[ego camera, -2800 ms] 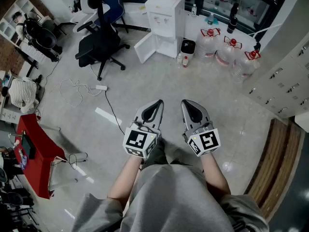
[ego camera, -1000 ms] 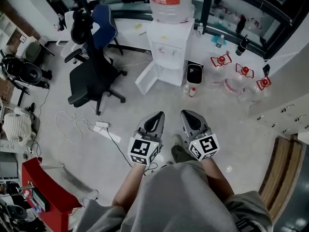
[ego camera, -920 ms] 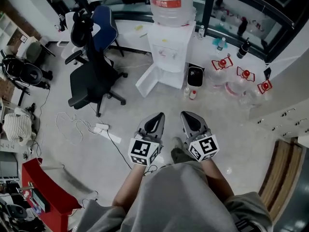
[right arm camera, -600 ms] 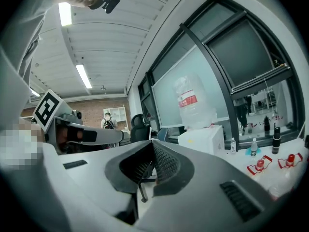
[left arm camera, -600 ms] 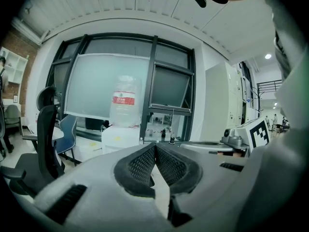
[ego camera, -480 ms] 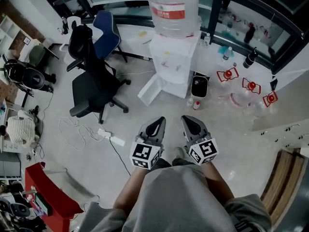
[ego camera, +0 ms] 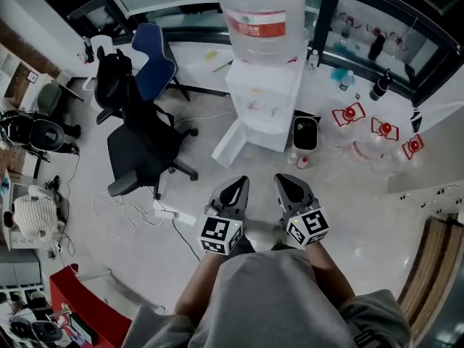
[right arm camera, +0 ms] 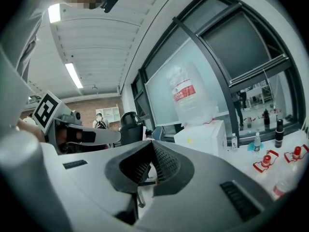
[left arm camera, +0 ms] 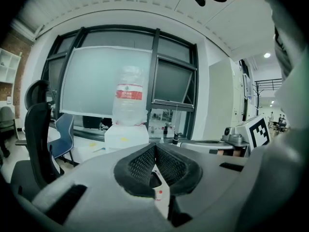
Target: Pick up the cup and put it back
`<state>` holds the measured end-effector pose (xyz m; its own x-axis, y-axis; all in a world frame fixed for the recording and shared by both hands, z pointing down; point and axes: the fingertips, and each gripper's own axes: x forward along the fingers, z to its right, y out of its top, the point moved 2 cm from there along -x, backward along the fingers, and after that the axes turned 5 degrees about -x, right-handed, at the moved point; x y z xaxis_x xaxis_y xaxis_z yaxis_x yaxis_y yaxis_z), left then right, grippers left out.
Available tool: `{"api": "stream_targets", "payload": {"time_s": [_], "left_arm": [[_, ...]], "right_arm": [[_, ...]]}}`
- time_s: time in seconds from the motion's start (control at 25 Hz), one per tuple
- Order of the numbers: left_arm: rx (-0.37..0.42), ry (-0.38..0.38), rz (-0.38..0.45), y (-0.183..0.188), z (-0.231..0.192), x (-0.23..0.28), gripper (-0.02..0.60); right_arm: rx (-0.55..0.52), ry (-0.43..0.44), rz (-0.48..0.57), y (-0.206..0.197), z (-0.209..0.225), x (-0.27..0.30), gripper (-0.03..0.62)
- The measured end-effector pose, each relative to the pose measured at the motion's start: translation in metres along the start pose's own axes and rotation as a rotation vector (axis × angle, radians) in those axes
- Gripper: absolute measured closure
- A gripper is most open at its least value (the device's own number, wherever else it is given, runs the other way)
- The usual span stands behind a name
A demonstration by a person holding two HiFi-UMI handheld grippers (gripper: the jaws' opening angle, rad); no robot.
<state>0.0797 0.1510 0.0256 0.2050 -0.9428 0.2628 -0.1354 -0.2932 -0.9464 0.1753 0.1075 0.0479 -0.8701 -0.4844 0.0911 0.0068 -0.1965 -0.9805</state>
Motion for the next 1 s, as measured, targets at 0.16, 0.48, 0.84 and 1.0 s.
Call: {"api": "stream_targets", "payload": {"time_s": [0.16, 0.48, 0.84, 1.0], "left_arm": [[0.009, -0.06, -0.021, 0.004, -0.04, 0.009, 0.572], [-0.001, -0.198, -0.07, 0.013, -0.118, 0.029, 0.572], [-0.005, -0.278, -0.116, -0.007, -0.173, 0.064, 0.572], [0.001, -0.288, -0.142, -0.029, -0.183, 0.091, 0.572]], "right_arm": [[0.009, -0.075, -0.01, -0.004, -0.004, 0.037, 0.583], [0.014, -0.245, -0.039, -0.007, -0.015, 0.102, 0.583], [0.022, -0.34, -0.08, -0.036, -0.007, 0.149, 0.583], [0.031, -0.344, -0.081, -0.058, 0.017, 0.171, 0.582]]}}
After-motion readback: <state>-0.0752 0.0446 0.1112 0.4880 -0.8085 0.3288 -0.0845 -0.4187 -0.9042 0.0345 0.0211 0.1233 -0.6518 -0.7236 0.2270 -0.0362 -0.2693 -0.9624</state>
